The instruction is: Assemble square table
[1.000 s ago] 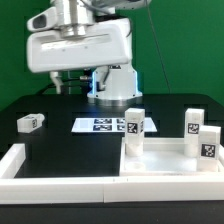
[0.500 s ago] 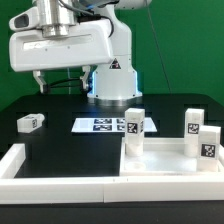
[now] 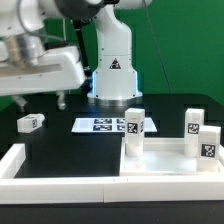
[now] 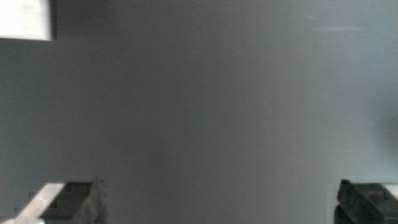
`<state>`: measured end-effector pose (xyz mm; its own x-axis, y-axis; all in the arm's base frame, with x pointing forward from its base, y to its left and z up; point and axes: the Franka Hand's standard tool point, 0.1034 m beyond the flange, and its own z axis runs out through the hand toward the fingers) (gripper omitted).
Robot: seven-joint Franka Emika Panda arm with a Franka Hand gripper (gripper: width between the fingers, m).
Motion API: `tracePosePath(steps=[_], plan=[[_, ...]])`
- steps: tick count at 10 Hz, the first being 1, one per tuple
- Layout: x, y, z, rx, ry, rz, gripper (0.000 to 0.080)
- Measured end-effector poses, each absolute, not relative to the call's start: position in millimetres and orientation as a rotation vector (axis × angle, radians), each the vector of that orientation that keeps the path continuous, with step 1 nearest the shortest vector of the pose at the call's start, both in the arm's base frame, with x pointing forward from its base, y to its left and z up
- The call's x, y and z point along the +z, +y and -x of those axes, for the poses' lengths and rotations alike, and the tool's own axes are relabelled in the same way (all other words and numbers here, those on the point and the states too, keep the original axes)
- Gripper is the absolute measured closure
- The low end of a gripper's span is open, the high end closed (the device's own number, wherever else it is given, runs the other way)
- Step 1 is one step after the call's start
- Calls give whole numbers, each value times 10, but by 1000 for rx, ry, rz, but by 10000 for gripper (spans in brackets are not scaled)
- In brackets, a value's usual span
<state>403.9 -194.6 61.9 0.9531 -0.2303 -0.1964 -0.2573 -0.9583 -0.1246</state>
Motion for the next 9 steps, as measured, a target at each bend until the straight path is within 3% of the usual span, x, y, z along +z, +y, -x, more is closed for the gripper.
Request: tracePosePath(steps=[4,6,8,9], plan=[[583,-1963,-3979,571,340,2865,150],[503,-2305,-3701,858,291,2806,150],[563,-2450,-3607,1091,345,2701,150],[514,-2465,-3653,1111,335,2701,150]])
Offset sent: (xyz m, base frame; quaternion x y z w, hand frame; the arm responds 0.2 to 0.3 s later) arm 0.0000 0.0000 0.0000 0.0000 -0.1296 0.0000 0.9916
